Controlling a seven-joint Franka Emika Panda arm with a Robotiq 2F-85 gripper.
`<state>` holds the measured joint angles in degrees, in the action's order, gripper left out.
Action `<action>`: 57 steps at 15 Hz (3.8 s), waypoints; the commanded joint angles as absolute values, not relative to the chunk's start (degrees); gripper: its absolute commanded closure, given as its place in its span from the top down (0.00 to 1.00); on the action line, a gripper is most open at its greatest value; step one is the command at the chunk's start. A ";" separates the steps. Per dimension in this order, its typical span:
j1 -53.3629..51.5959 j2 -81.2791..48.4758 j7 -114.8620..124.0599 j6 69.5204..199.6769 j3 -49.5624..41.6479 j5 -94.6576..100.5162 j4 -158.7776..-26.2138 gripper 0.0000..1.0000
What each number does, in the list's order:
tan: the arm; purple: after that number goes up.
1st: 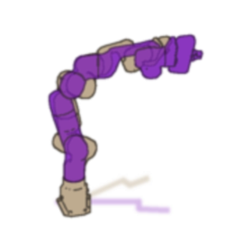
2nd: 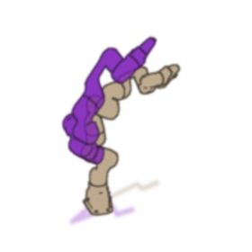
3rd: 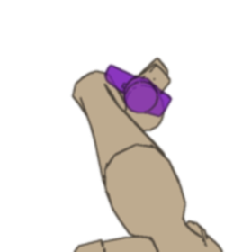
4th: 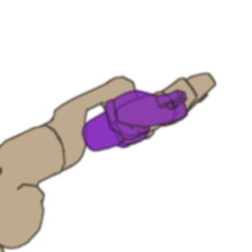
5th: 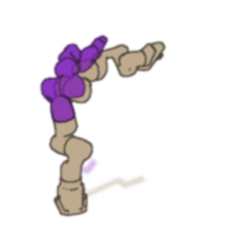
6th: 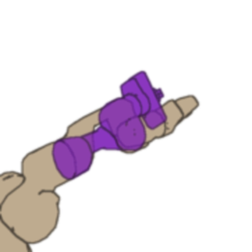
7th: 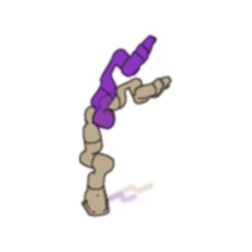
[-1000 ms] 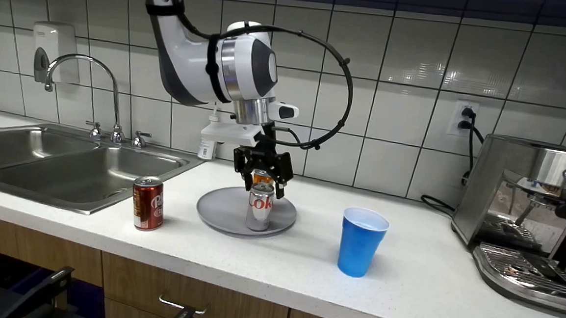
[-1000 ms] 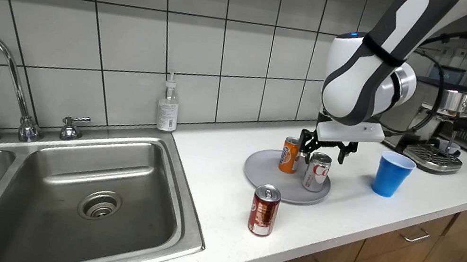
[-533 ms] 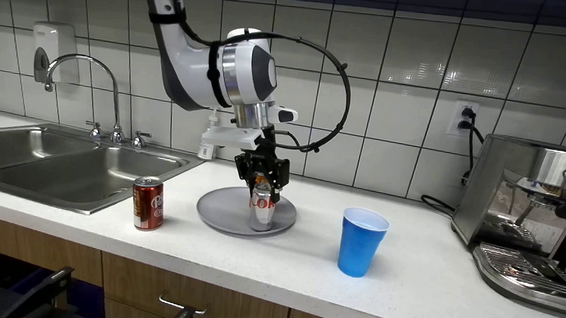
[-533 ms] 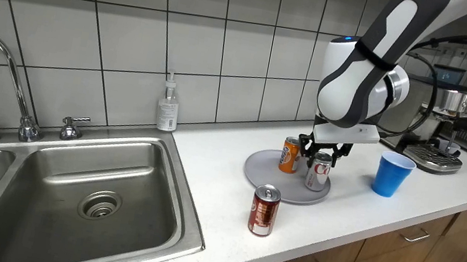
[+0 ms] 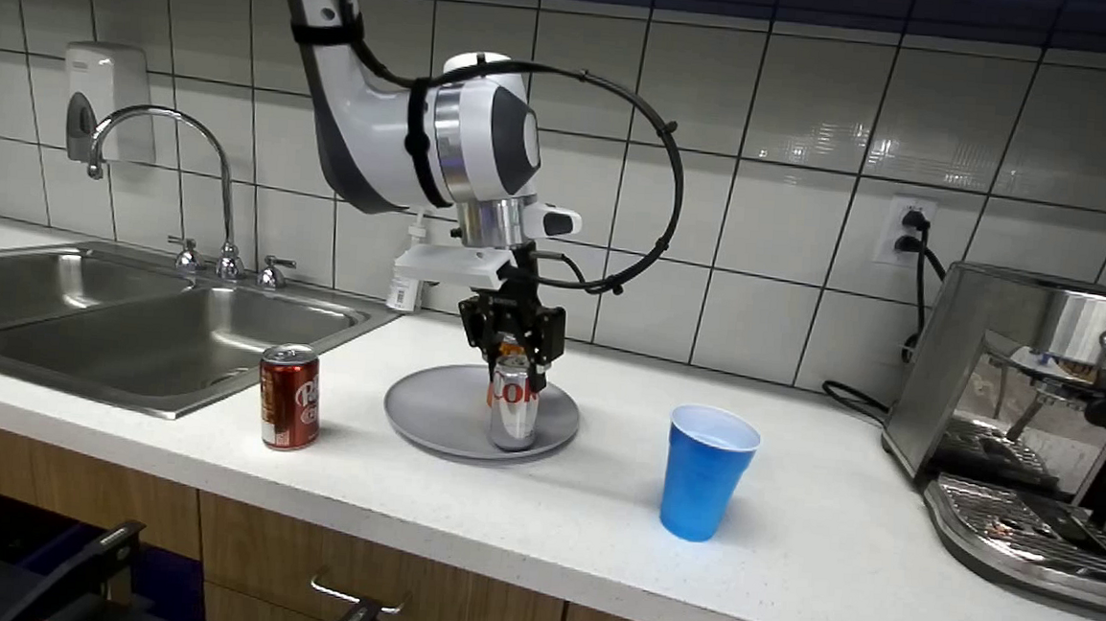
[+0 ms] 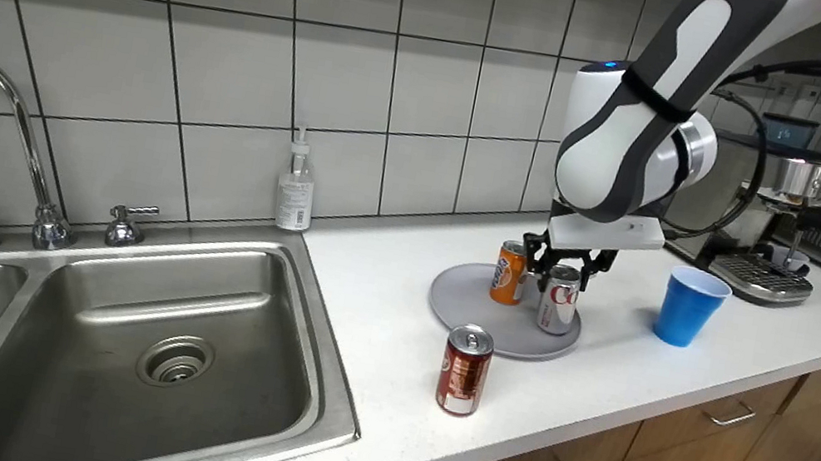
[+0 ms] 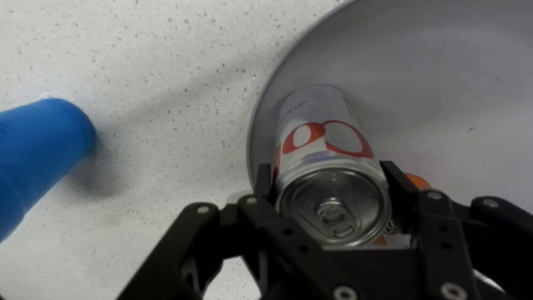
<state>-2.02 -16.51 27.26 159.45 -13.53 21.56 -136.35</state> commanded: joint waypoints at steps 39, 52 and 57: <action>-4.69 -20.20 27.21 159.84 -16.46 19.61 -133.48 0.40; -3.32 -15.40 24.81 162.47 -16.02 16.21 -137.28 0.40; -2.98 -13.27 24.42 162.85 -16.38 15.82 -139.07 0.40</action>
<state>-3.55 -16.89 26.73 162.15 -15.96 16.65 -136.46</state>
